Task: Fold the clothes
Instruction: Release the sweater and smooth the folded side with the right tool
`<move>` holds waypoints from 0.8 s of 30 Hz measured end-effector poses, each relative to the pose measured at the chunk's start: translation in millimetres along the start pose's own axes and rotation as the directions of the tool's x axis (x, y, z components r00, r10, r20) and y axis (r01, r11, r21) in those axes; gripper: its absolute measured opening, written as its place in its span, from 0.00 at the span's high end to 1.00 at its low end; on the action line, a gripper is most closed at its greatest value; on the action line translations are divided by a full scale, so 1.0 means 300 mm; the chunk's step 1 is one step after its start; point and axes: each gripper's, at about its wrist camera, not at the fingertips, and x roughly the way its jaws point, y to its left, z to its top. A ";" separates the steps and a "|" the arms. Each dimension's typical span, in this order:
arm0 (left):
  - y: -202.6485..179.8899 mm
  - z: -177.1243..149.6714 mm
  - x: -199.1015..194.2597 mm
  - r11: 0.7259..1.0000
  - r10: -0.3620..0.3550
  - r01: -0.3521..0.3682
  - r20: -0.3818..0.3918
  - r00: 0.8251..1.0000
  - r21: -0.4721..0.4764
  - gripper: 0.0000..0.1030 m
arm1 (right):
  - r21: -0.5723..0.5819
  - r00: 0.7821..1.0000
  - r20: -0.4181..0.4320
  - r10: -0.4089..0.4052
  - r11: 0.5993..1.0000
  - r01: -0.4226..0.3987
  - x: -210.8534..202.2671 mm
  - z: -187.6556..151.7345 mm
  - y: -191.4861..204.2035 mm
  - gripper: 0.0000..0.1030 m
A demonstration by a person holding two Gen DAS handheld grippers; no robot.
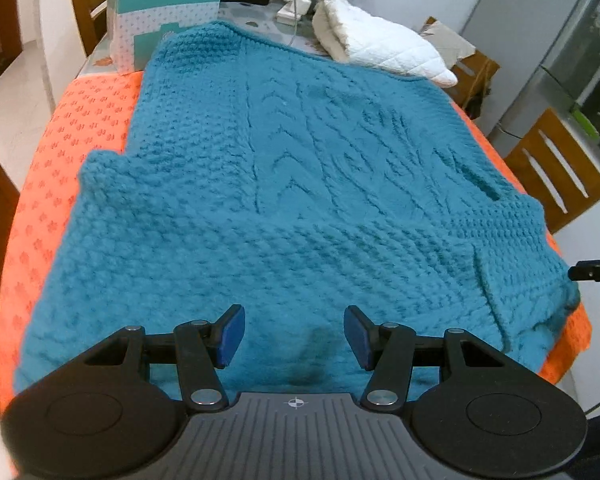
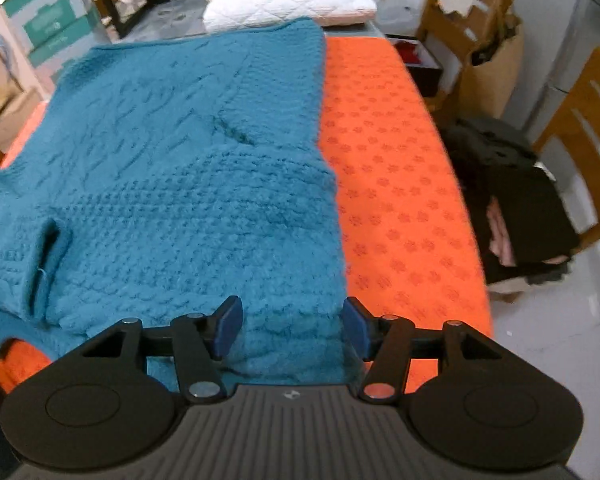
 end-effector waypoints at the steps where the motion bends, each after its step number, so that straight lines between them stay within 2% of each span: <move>1: -0.014 -0.003 -0.001 1.000 0.011 -0.011 0.001 1.000 -0.012 0.44 | -0.016 1.000 -0.007 0.010 1.000 -0.010 0.023 0.007 -0.003 0.33; 4: -0.051 -0.013 -0.005 0.998 0.046 -0.046 0.010 0.999 -0.046 0.44 | -0.023 0.998 -0.035 0.055 0.998 -0.056 0.086 0.020 -0.018 0.31; 5: -0.063 -0.016 -0.007 0.997 0.059 -0.058 0.015 0.998 -0.056 0.44 | -0.023 0.996 -0.049 0.073 0.997 -0.074 0.108 0.022 -0.018 0.47; 6: -0.075 -0.019 -0.009 0.995 0.072 -0.071 0.021 0.997 -0.066 0.44 | -0.023 0.994 -0.066 0.091 0.995 -0.093 0.129 0.025 -0.017 0.78; 9: -0.099 -0.030 -0.009 0.988 0.119 -0.115 0.032 0.992 -0.104 0.44 | 0.011 0.994 -0.053 0.099 0.995 -0.098 0.108 0.025 -0.080 0.83; 14: -0.116 -0.055 -0.023 0.969 0.192 -0.181 0.052 0.980 -0.169 0.44 | 0.073 0.995 -0.018 0.100 0.992 -0.099 0.055 0.025 -0.201 0.84; 17: -0.113 -0.071 -0.029 0.955 0.222 -0.205 0.058 0.973 -0.215 0.44 | 0.087 0.995 -0.052 0.088 0.993 -0.083 0.097 0.005 -0.276 0.84; 19: -0.111 -0.076 -0.026 0.948 0.237 -0.219 0.053 0.970 -0.232 0.44 | 0.092 0.991 -0.063 0.120 0.989 -0.114 0.118 0.006 -0.296 0.82; 22: -0.124 -0.072 -0.034 0.947 0.235 -0.213 0.067 0.970 -0.239 0.44 | 0.037 0.992 -0.043 0.120 0.992 -0.119 0.092 0.043 -0.270 0.66; 24: -0.146 -0.066 -0.032 0.954 0.217 -0.195 0.075 0.973 -0.227 0.42 | -0.028 0.993 -0.002 0.118 0.993 -0.118 0.054 0.082 -0.234 0.50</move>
